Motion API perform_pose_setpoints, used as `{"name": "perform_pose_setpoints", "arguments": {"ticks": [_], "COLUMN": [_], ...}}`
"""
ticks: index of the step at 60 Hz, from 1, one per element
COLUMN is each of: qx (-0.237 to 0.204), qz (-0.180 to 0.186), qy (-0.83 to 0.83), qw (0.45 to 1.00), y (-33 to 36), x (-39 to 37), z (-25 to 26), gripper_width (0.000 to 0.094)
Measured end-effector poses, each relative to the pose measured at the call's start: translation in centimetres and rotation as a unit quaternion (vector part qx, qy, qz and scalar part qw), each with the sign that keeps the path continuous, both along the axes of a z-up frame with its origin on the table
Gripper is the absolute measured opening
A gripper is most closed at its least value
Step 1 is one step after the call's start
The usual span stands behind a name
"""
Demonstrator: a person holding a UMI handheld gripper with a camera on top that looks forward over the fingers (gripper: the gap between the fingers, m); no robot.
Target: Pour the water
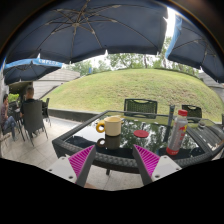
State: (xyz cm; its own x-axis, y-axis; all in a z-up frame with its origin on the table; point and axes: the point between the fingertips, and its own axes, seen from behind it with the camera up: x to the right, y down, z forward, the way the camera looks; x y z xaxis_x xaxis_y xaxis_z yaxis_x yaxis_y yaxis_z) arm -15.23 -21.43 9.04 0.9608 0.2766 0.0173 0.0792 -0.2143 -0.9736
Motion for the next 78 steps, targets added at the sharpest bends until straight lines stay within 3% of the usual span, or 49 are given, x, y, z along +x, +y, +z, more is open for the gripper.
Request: {"name": "perform_pose_setpoints", "arguments": {"ticks": [8,30,37,47,49,51,57,64,78], "qx": [0.004,0.046,0.035,0.025,0.021,0.020,0.027,0.029,0.135], "qz": [-0.012,-0.145,-0.170,-0.148,-0.141,-0.145,-0.158,-0.151,-0.140], "qy": [-0.014,-0.018,-0.014,-0.006,-0.007,-0.014,0.004,-0.035,-0.276], "qw": [1.000,0.988,0.985,0.989,0.990,0.989,0.987,0.987,0.941], "y": [0.6,8.6,12.8,17.6,18.2,18.7,18.9,19.2,23.7], "x": [2.9,20.2,23.1,22.8,22.6,23.1,23.3,22.9,19.7], "z": [0.4,3.7,2.5,0.3,-0.4,-0.9,-0.8,-0.2,8.5], "gripper_width": [0.0788,0.0795,0.0794,0.0771,0.0678,0.0507,0.0507,0.0416,0.0343]}}
